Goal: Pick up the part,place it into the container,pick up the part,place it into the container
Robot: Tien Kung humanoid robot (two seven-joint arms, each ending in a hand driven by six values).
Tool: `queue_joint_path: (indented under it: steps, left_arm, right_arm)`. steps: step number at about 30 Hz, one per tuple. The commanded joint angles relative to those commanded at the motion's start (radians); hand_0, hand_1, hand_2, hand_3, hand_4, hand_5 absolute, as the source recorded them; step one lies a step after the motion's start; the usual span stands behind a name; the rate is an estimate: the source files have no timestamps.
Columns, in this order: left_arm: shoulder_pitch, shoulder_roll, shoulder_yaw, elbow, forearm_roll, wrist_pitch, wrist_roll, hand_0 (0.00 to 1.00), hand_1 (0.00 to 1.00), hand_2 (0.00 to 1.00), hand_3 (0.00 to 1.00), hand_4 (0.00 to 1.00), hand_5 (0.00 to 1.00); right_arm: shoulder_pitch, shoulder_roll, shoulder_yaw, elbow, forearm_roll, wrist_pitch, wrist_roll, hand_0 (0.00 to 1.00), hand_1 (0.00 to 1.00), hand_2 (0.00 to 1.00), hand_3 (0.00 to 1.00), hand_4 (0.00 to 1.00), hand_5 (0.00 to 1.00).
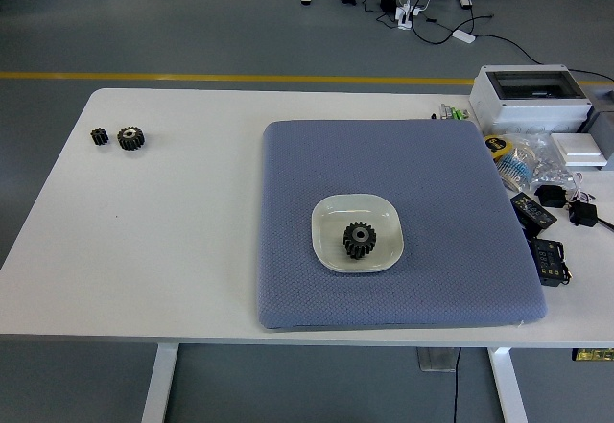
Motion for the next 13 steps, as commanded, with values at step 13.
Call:
queue_joint_path:
  steps: [13]
  left_arm:
    - [-0.005, -0.003, -0.005, 0.0, 0.001, -0.001, 0.0, 0.715, 0.697, 0.746, 0.614, 0.754, 0.696]
  right_arm:
    - [0.002, 0.002, 0.008, 0.0, 0.0, 0.002, 0.001, 0.793, 0.757, 0.802, 0.816, 0.998, 0.82]
